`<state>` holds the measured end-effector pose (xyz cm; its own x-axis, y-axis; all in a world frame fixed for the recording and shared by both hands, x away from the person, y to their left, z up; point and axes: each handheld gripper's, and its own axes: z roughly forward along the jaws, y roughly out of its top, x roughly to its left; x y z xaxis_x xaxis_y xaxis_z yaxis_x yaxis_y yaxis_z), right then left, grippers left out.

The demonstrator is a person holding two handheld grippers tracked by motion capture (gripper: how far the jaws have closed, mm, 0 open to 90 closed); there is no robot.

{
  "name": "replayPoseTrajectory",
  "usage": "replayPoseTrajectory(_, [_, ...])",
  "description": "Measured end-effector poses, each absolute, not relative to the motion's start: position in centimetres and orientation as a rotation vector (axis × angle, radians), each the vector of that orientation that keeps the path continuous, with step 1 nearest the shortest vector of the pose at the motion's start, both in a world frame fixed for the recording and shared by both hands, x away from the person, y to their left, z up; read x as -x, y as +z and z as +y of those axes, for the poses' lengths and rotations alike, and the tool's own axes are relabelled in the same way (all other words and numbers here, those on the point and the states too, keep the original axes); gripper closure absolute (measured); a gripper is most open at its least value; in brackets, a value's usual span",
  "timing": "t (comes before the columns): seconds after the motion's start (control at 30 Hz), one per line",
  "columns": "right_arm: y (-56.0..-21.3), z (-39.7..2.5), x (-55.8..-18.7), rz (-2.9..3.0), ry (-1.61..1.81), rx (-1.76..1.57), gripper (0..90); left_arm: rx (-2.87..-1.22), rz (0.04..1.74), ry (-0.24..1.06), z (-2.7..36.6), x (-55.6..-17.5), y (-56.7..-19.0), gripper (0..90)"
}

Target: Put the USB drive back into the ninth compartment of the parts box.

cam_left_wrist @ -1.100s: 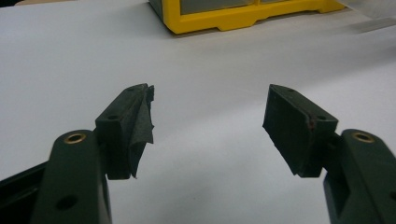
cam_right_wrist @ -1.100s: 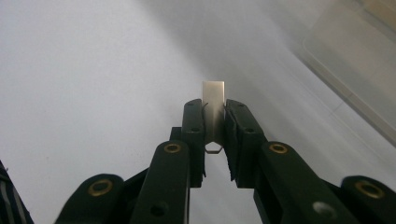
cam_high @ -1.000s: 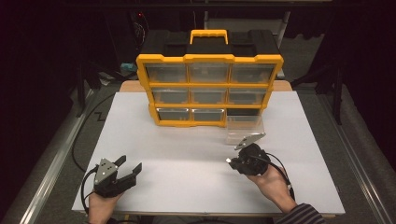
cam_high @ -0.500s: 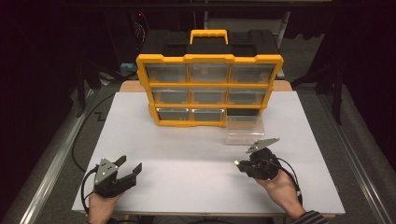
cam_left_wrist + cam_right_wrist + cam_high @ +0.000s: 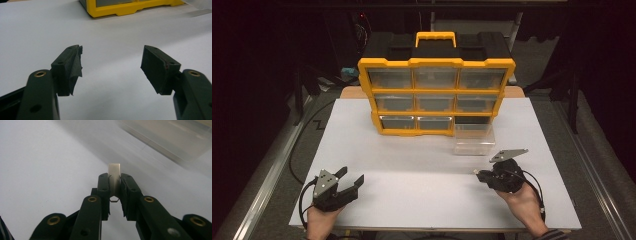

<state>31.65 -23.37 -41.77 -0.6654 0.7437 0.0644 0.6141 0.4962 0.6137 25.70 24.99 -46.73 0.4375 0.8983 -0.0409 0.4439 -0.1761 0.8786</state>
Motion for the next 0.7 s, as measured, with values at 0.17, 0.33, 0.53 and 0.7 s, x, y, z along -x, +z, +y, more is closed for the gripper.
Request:
replayPoseTrajectory(0.17, [-41.7, -24.2, -31.7, 2.505, 0.931, -1.187, 80.3, -1.793, 1.153, 0.637, 25.0, -25.7, -46.7, 33.3])
replayPoseTrajectory(0.33, [-41.3, -24.7, -31.7, 2.478, 0.966, -1.191, 80.2, -1.797, 1.151, 0.637, 25.0, -25.7, -46.7, 33.3])
replayPoseTrajectory(0.53, [-40.7, -25.4, -32.0, 2.443, 1.003, -1.21, 80.2, -1.798, 1.151, 0.638, 25.0, -25.7, -46.7, 33.3])
replayPoseTrajectory(0.7, [-39.9, -25.6, -32.1, 2.414, 1.029, -1.205, 80.2, -1.8, 1.15, 0.636, 24.9, -25.7, -46.8, 33.3])
